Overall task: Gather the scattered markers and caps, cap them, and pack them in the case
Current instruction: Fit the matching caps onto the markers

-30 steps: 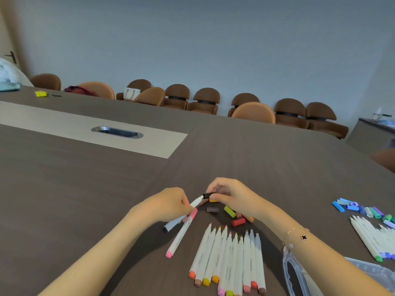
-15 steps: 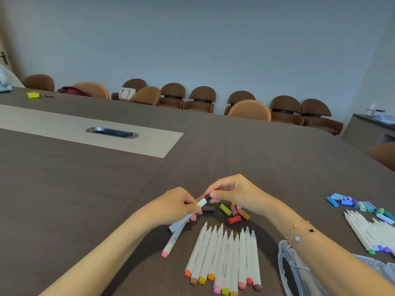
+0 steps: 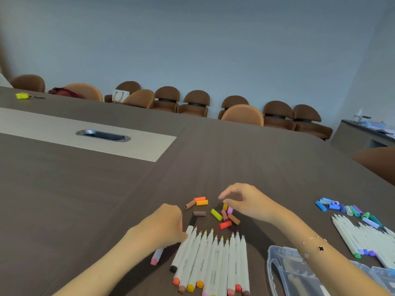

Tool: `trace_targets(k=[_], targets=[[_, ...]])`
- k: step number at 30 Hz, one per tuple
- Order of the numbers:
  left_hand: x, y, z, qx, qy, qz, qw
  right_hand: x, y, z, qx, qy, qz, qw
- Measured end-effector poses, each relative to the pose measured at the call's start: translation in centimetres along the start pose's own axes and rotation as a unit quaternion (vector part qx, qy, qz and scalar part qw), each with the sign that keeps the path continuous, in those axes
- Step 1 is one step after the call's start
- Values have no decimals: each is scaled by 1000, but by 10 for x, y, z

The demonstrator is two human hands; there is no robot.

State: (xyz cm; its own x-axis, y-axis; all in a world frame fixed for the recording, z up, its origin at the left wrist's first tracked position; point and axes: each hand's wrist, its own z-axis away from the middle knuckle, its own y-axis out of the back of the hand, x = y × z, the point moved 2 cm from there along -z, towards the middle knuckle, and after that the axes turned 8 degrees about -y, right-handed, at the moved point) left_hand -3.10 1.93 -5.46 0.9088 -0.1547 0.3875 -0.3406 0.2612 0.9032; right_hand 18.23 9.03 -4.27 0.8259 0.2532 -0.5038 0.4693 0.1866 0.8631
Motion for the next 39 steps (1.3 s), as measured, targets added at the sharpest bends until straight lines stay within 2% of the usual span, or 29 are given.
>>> trace_targets(k=[2,5,8,12,22,28,33,39], targets=[[2,-5,1,-21,-6,11,1000,2,1,6,-14,8,30,999],[4,-7,2,-6,-10,-4,1000,0,2,12,-33,17,70,997],[7,-6,5,9,-20,-10,1000,0,0,12,-30,18,100,994],[11,-9,9,-24,-18,-8,1000,0,-5,7,-15,21,120,992],[12,-21,2,-29,7,-21,999,-11,-10,-14,11,34,122,992],[8,-6,0,-5,11,36,999,-24,-27,-45,4,45,106,993],[0,5,-4,20,12,89,996,-26,-40,-61,-41,39,112,992],[-5,7,-5,38,21,109,993,-18,-45,-67,5,5,96,995]])
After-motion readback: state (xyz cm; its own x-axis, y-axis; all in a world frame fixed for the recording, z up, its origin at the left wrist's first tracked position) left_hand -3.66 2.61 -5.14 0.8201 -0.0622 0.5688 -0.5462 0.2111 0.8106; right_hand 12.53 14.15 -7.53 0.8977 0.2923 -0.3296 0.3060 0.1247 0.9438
